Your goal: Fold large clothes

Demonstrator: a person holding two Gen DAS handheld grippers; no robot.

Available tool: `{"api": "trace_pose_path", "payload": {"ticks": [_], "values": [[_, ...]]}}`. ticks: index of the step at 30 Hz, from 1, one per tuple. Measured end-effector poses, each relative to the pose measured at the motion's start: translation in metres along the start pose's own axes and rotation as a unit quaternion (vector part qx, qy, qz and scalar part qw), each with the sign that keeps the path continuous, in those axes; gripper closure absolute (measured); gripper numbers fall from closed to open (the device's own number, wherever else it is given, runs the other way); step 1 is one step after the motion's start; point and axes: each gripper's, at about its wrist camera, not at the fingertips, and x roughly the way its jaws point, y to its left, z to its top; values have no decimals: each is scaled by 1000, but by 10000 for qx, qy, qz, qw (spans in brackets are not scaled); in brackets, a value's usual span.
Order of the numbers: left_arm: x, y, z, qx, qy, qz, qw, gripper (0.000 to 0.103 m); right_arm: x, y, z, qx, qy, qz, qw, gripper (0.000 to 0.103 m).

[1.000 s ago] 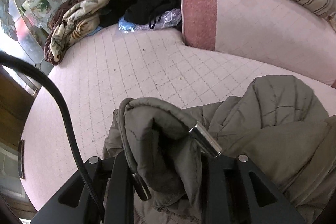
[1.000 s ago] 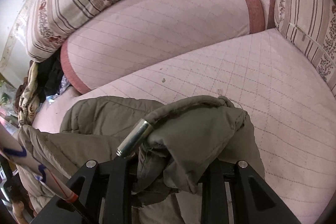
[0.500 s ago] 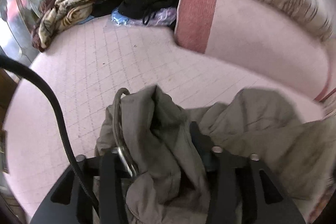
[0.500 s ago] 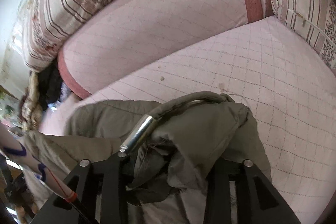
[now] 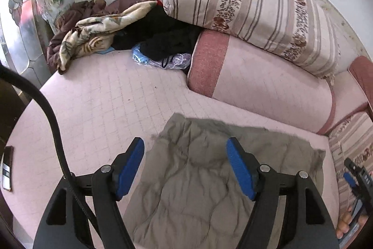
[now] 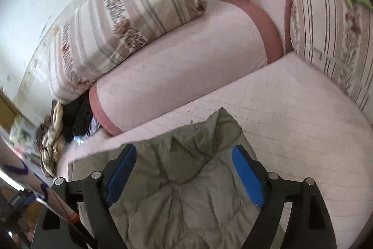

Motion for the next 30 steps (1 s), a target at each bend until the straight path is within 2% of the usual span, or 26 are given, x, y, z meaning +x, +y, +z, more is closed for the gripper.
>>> {"api": "trace_pose_path", "payload": {"ticks": [1, 4, 5, 11, 15, 16, 22, 26, 30], "values": [[-8, -1, -10, 53, -10, 12, 10000, 31, -4, 7, -4, -142, 13, -12, 9999, 19], [-22, -1, -43, 189, 22, 34, 9998, 29, -14, 40, -24, -790, 127, -122, 9967, 50], [-25, 0, -54, 230, 54, 35, 9997, 29, -16, 53, -32, -983, 155, -90, 9950, 55], [-26, 10, -118, 375, 151, 206, 9990, 29, -4, 137, -70, -1884, 342, 404, 9807, 55], [-11, 27, -132, 205, 174, 267, 9993, 29, 41, 172, -90, -2280, 511, 71, 9723, 55], [-7, 30, -133, 170, 172, 267, 9994, 29, 60, 175, -94, -2299, 503, -152, 9718, 55], [12, 47, -132, 111, 34, 375, 9992, 29, 141, 165, -90, -2143, 681, -816, 9710, 55], [23, 56, -135, 131, -117, 529, 9984, 29, 175, 153, -82, -1942, 761, -920, 9737, 51], [38, 58, -137, 227, 71, 452, 9987, 29, 190, 145, -83, -1778, 726, -906, 9772, 45]]}}
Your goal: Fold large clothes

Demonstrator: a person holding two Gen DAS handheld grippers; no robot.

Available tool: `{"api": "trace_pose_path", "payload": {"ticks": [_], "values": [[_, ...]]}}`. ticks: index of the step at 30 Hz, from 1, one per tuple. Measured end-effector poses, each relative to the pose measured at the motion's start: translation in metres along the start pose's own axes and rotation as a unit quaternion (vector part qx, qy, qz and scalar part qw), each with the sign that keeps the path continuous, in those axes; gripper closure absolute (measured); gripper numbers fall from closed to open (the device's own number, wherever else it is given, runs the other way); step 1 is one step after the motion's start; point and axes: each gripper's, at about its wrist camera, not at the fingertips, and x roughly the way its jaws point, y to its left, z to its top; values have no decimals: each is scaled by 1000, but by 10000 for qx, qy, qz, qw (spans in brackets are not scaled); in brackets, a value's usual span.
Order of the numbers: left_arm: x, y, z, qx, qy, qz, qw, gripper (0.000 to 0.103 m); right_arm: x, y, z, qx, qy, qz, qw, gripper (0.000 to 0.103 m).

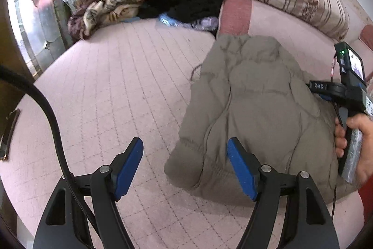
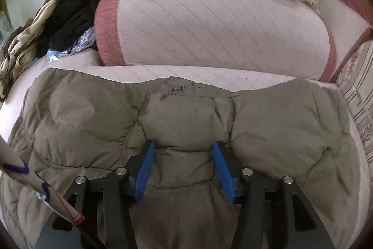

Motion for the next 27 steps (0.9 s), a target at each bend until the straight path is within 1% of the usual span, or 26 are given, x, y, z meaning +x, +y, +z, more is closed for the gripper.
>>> {"api": "trace_pose_path", "payload": {"ticks": [2, 4, 6, 7, 9, 10, 12, 13, 15, 16, 19, 22, 23, 24, 27], "values": [[2, -1, -1, 84, -12, -11, 10000, 29, 1, 3, -3, -51, -55, -77, 9999, 43], [2, -2, -2, 194, -73, 66, 9998, 29, -1, 7, -3, -162, -51, -225, 9996, 42], [2, -3, -3, 208, -114, 136, 9996, 29, -10, 16, 1, -331, 4, -479, 9983, 42], [1, -3, -3, 212, -119, 174, 9996, 29, -21, 21, 5, -388, -104, -536, 9978, 42], [0, -2, -4, 211, -123, 229, 9994, 29, -48, 29, 10, -383, -443, -427, 9974, 42], [-1, -1, -4, 192, -132, 216, 9995, 29, -58, 33, 10, -363, -524, -306, 9975, 42], [-4, 1, -2, 166, -158, 186, 9996, 29, -69, 47, 11, -344, -535, 35, 9980, 42], [-5, 1, -2, 171, -177, 172, 9996, 29, -72, 60, 11, -387, -472, 283, 9977, 42], [-6, 1, -1, 185, -185, 160, 9995, 29, -66, 81, 11, -530, -373, 440, 9969, 42], [-5, 2, -1, 206, -172, 157, 9995, 29, -57, 96, 10, -666, -333, 353, 9966, 42], [-5, 2, -2, 241, -140, 142, 9995, 29, -23, 120, 10, -851, -143, -47, 9963, 42], [-5, -3, -2, 311, -132, 98, 9994, 29, -1, 129, 9, -1031, 102, -351, 9940, 35], [-6, -5, -1, 352, -155, 111, 9992, 29, 2, 130, 10, -1085, 156, -432, 9930, 35], [-6, -6, -1, 377, -175, 125, 9991, 29, -2, 130, 11, -1103, 116, -456, 9928, 35], [-6, -10, -2, 451, -178, 180, 9987, 29, -33, 117, 13, -926, -175, -227, 9953, 35]]}}
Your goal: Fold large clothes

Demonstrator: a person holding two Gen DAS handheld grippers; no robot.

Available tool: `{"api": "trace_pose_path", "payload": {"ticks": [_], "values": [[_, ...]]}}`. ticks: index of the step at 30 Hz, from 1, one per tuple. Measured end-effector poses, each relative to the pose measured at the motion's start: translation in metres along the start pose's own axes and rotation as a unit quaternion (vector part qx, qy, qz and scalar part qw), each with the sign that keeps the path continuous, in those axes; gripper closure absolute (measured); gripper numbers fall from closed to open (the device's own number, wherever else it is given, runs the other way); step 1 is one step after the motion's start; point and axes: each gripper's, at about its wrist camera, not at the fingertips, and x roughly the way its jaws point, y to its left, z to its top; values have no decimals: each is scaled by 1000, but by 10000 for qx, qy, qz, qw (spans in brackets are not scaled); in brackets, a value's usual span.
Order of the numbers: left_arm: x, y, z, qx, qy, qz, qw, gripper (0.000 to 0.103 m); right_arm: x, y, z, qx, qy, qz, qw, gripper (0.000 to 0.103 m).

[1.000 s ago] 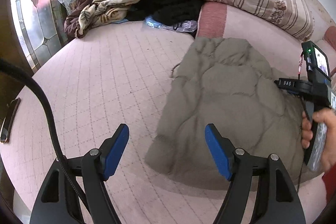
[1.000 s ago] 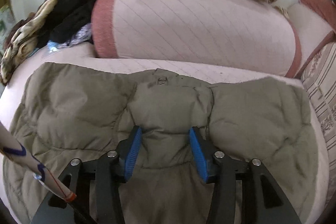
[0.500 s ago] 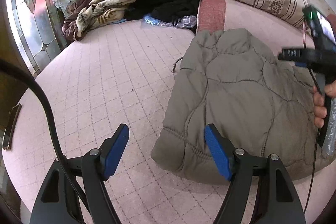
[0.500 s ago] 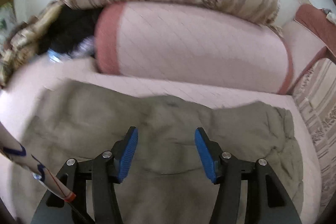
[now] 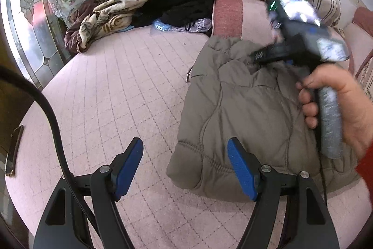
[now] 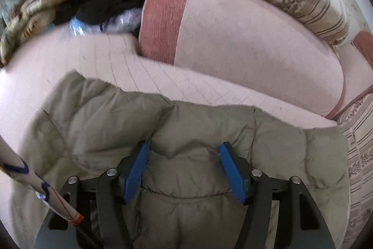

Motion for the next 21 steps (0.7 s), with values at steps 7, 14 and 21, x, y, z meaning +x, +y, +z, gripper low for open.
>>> {"api": "trace_pose_path", "payload": {"ticks": [7, 14, 21], "values": [[-8, -2, -2, -49, -28, -10, 10000, 29, -52, -93, -25, 455, -353, -371, 9977, 35], [-3, -13, -6, 69, 93, -37, 9999, 29, -16, -212, -62, 1396, 272, -1252, 9819, 34], [1, -17, 0, 176, 72, -19, 9998, 29, 34, -246, -69, 1642, 659, -1539, 9721, 13]]}}
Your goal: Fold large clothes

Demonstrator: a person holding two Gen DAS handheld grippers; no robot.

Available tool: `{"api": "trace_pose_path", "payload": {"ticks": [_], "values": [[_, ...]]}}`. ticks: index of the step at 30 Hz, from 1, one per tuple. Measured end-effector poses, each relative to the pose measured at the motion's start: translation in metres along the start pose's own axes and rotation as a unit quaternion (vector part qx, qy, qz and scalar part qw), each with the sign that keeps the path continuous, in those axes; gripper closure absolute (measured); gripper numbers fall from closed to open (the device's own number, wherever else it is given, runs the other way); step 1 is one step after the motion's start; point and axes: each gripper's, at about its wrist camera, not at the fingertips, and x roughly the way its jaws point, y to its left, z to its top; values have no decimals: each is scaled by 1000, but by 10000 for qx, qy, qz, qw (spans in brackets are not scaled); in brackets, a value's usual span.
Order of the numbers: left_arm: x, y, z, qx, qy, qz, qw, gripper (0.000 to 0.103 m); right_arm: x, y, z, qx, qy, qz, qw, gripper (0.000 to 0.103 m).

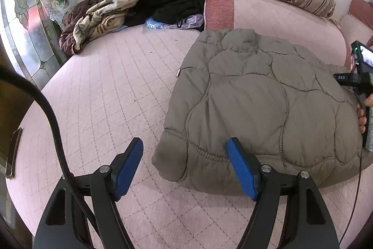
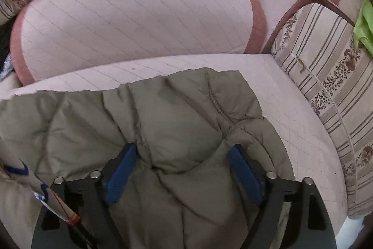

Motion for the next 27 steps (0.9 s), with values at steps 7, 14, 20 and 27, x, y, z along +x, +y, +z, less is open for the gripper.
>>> {"api": "trace_pose_path", "payload": {"ticks": [7, 14, 20, 27], "values": [[0, 0, 1, -17, 33, 27, 10000, 29, -41, 8, -3, -358, -575, -45, 9977, 14], [-5, 1, 0, -131, 68, -111, 9998, 29, -96, 2, -42, -192, -753, 997, 9920, 14], [-6, 5, -1, -195, 144, -244, 9994, 29, -49, 20, -60, -150, -214, 969, 9950, 8], [-12, 13, 1, -370, 129, -392, 9985, 29, -98, 23, -55, -111, -485, 1084, 9929, 16]]}}
